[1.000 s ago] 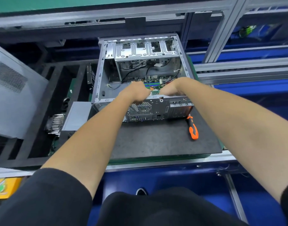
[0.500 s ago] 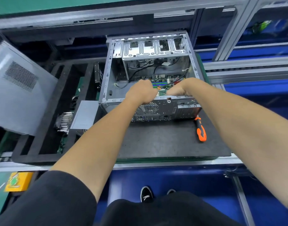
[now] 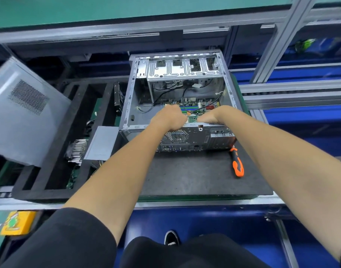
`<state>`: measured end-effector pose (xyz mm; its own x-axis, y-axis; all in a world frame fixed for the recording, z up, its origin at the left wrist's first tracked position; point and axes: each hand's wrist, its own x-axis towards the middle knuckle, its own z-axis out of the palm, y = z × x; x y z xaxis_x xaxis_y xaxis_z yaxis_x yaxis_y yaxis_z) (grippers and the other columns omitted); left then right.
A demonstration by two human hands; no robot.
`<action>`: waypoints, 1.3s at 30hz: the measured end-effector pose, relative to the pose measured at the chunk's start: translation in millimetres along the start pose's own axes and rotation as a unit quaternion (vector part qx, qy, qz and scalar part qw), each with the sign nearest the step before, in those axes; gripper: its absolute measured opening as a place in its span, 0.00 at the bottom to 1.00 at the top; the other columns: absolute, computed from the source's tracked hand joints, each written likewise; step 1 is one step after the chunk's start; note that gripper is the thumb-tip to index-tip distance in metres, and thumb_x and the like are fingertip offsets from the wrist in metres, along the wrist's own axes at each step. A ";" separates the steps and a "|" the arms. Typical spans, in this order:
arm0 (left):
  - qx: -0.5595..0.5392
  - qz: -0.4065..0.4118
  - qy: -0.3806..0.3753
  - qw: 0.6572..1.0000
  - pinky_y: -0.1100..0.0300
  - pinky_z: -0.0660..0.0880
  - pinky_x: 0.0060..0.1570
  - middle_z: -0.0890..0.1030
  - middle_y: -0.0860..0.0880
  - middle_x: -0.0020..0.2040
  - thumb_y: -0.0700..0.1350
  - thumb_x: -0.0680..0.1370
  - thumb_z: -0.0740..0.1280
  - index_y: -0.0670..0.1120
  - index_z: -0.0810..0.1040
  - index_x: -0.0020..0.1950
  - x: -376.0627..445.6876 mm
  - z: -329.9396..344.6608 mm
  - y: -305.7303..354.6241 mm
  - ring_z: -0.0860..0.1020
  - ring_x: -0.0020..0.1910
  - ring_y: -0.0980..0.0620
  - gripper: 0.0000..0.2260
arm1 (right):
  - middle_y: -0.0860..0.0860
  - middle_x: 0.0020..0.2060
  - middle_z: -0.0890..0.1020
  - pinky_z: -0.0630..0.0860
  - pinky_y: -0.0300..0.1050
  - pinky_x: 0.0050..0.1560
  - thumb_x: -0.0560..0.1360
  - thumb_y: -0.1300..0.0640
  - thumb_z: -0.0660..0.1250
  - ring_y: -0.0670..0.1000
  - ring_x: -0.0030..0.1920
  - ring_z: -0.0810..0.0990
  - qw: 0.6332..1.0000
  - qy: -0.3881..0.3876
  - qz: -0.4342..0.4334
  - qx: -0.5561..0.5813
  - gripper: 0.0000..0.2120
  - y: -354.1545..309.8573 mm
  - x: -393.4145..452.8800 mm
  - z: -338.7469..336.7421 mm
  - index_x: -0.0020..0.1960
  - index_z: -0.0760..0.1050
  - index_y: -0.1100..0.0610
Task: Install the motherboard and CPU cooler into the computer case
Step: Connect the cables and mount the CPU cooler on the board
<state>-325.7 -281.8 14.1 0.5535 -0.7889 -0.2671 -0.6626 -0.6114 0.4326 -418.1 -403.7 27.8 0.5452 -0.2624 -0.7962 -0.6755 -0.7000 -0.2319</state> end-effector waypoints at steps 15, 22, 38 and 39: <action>-0.002 0.000 -0.016 1.000 0.58 0.56 0.27 0.66 0.47 0.27 0.41 0.71 0.58 0.44 0.61 0.28 5.9 1.4 -2.7 0.61 0.27 0.49 0.12 | 0.55 0.79 0.49 0.55 0.51 0.73 0.82 0.51 0.51 0.55 0.78 0.51 0.999 -0.027 0.026 -0.003 0.29 -1.1 4.1 -0.5 0.79 0.47 0.58; 0.032 0.010 -0.050 0.998 0.57 0.54 0.27 0.63 0.46 0.28 0.40 0.72 0.56 0.46 0.57 0.28 8.0 0.0 -1.2 0.57 0.28 0.50 0.14 | 0.56 0.77 0.56 0.59 0.46 0.67 0.83 0.55 0.51 0.55 0.76 0.57 1.000 0.011 0.003 -0.013 0.24 -3.4 -4.2 0.0 0.77 0.56 0.61; -0.037 -0.038 -0.030 0.998 0.58 0.53 0.28 0.59 0.49 0.26 0.40 0.71 0.60 0.46 0.56 0.28 7.9 0.8 -1.6 0.55 0.27 0.49 0.15 | 0.52 0.27 0.66 0.60 0.45 0.30 0.75 0.58 0.59 0.52 0.28 0.62 0.968 0.243 -0.070 -0.003 0.16 3.5 7.1 5.9 0.30 0.61 0.58; -0.055 -0.044 -0.014 0.997 0.58 0.53 0.28 0.59 0.49 0.25 0.40 0.71 0.60 0.46 0.57 0.28 6.4 0.6 -1.6 0.55 0.27 0.49 0.15 | 0.52 0.28 0.69 0.63 0.45 0.30 0.76 0.57 0.58 0.52 0.28 0.65 0.961 0.267 -0.076 -0.006 0.14 3.8 4.3 7.7 0.31 0.64 0.58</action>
<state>-321.3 -285.9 11.2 0.5911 -0.7350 -0.3322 -0.5516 -0.6688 0.4983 -422.1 -402.4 19.2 0.8159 -0.4583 -0.3525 -0.5645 -0.7633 -0.3142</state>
